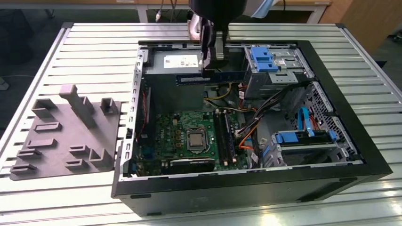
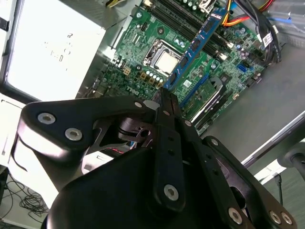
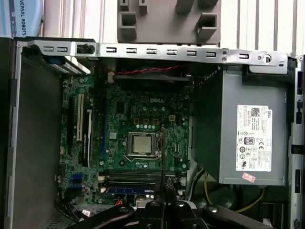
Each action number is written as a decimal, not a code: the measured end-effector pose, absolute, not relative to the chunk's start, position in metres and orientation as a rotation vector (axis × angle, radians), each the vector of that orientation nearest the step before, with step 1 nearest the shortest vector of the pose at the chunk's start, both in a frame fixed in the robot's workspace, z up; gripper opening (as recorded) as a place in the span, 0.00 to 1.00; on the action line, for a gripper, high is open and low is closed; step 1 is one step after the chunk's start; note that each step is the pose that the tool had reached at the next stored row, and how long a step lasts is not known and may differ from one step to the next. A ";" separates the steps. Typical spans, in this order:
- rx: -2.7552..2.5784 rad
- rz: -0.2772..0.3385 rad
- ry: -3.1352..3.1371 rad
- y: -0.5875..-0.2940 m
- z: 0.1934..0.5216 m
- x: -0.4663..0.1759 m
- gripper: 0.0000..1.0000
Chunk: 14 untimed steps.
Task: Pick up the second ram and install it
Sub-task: 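Pick up the second ram and move it above second insertion slot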
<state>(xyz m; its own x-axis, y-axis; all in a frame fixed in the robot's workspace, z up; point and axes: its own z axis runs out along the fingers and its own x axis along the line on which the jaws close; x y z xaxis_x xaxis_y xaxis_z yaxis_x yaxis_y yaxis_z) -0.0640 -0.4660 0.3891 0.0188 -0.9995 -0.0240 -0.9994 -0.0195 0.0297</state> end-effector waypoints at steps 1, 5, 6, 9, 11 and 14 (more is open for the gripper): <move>2.239 -0.060 -2.197 -0.466 0.389 -0.063 0.12; 2.239 -0.059 -2.196 -0.466 0.388 -0.057 0.12; 2.239 -0.060 -2.197 -0.466 0.388 -0.056 0.12; 2.239 -0.059 -2.196 -0.466 0.386 -0.053 0.12; 2.239 -0.060 -2.197 -0.466 0.383 -0.052 0.12; 2.239 -0.060 -2.197 -0.466 0.379 -0.051 0.12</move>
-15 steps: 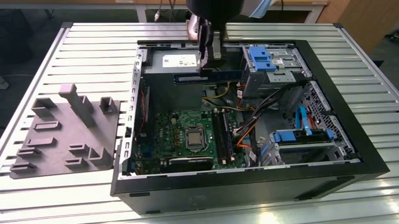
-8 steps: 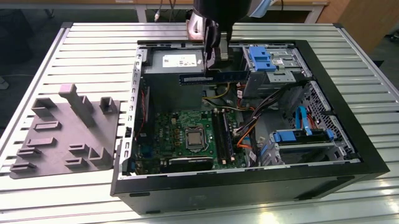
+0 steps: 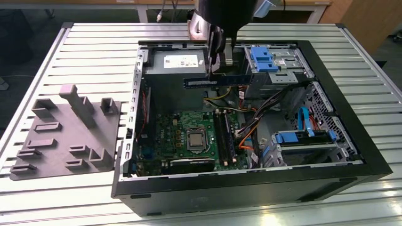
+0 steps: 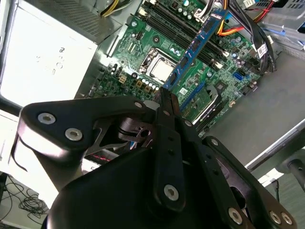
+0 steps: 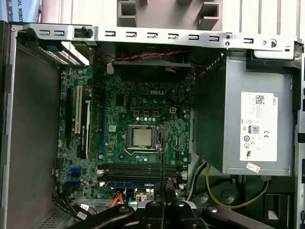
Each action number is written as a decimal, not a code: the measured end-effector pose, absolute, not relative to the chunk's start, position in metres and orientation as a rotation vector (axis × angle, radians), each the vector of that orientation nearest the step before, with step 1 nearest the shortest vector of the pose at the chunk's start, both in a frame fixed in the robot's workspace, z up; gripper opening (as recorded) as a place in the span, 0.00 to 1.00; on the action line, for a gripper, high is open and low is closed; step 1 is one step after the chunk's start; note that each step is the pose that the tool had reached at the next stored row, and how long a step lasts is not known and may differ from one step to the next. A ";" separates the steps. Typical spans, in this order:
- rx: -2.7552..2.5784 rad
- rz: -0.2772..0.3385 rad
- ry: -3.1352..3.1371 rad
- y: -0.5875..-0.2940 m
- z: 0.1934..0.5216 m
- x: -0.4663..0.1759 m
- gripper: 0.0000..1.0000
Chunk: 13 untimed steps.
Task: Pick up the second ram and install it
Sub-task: 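Pick up the second ram and move it above second insertion slot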
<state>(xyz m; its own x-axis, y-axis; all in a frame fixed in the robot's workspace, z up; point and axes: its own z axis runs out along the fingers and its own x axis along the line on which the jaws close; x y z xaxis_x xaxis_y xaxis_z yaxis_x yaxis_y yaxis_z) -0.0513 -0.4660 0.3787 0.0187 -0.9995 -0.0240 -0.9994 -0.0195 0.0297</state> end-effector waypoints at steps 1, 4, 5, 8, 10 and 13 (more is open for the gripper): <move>2.239 -0.059 -2.197 -0.466 0.377 -0.051 0.12; 2.239 -0.060 -2.197 -0.466 0.373 -0.051 0.12; 2.239 -0.059 -2.197 -0.466 0.371 -0.051 0.12; 2.239 -0.059 -2.197 -0.466 0.368 -0.051 0.12; 2.239 -0.060 -2.197 -0.466 0.366 -0.051 0.12; 2.239 -0.059 -2.196 -0.466 0.364 -0.050 0.12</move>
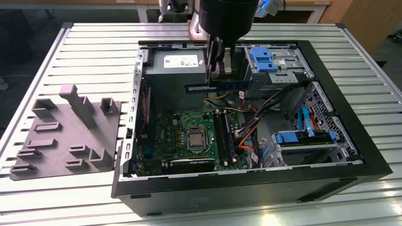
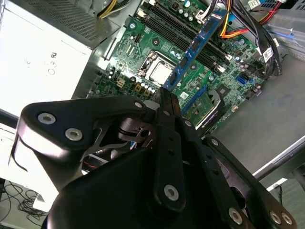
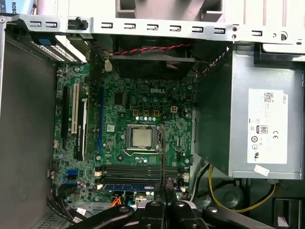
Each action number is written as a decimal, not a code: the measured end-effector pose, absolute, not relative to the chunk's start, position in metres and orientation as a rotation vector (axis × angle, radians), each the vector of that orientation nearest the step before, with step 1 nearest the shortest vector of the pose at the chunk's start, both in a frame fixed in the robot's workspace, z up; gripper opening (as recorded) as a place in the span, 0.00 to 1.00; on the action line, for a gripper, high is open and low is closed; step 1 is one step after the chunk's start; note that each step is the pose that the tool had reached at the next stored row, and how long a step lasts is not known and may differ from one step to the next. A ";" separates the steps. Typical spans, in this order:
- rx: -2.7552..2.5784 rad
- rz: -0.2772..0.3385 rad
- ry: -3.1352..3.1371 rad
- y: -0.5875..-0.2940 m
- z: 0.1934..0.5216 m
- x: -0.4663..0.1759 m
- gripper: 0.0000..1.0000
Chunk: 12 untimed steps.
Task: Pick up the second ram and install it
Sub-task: 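Pick up the second ram and move it above second insertion slot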
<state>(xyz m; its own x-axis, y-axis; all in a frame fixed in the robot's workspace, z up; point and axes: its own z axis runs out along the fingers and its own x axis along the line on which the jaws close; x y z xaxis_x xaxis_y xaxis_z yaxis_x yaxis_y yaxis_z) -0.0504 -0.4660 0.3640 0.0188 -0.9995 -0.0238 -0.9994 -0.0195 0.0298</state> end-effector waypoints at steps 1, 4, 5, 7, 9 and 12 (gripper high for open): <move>2.239 -0.059 -2.196 -0.466 0.364 -0.050 0.12; 2.239 -0.059 -2.196 -0.466 0.364 -0.050 0.12; 2.239 -0.059 -2.197 -0.466 0.364 -0.050 0.12; 2.239 -0.060 -2.197 -0.466 0.364 -0.050 0.12; 2.239 -0.060 -2.197 -0.466 0.362 -0.050 0.12; 2.239 -0.060 -2.197 -0.466 0.360 -0.050 0.12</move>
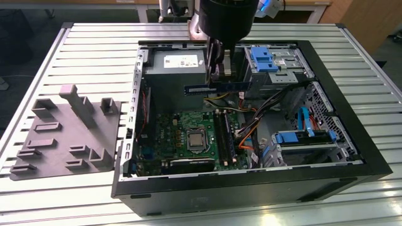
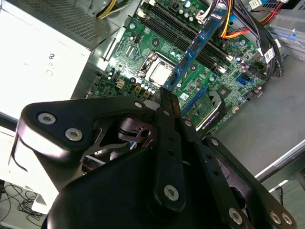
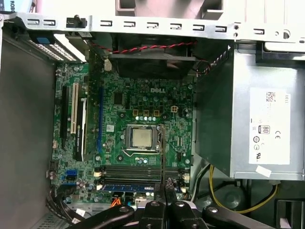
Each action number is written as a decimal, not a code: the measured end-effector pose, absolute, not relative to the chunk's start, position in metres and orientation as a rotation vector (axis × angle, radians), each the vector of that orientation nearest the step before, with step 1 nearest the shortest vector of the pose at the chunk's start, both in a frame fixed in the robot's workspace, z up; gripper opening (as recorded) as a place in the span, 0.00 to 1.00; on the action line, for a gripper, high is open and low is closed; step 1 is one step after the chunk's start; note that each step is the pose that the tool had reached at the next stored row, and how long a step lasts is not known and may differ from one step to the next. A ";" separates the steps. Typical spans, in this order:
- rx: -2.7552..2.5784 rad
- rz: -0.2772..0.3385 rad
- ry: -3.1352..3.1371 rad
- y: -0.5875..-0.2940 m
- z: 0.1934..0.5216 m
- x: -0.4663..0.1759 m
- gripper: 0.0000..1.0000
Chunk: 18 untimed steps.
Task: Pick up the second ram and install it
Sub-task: 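Pick up the second ram and move it above second insertion slot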
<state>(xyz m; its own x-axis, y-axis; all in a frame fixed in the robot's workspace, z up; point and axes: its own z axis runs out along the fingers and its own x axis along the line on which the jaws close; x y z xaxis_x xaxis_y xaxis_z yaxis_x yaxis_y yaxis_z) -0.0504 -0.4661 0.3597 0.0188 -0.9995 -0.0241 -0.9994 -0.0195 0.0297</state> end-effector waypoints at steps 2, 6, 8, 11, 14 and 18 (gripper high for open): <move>2.239 -0.060 -2.197 -0.466 0.358 -0.050 0.12; 2.239 -0.059 -2.196 -0.467 0.354 -0.050 0.12; 2.239 -0.060 -2.197 -0.467 0.352 -0.050 0.12; 2.239 -0.059 -2.197 -0.467 0.350 -0.050 0.12; 2.239 -0.059 -2.197 -0.467 0.348 -0.050 0.12; 2.239 -0.059 -2.197 -0.468 0.346 -0.050 0.12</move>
<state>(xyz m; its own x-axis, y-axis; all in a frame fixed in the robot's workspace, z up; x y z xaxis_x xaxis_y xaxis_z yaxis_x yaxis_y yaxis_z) -0.0504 -0.4680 0.3456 0.0188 -0.9995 -0.0240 -0.9994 -0.0195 0.0297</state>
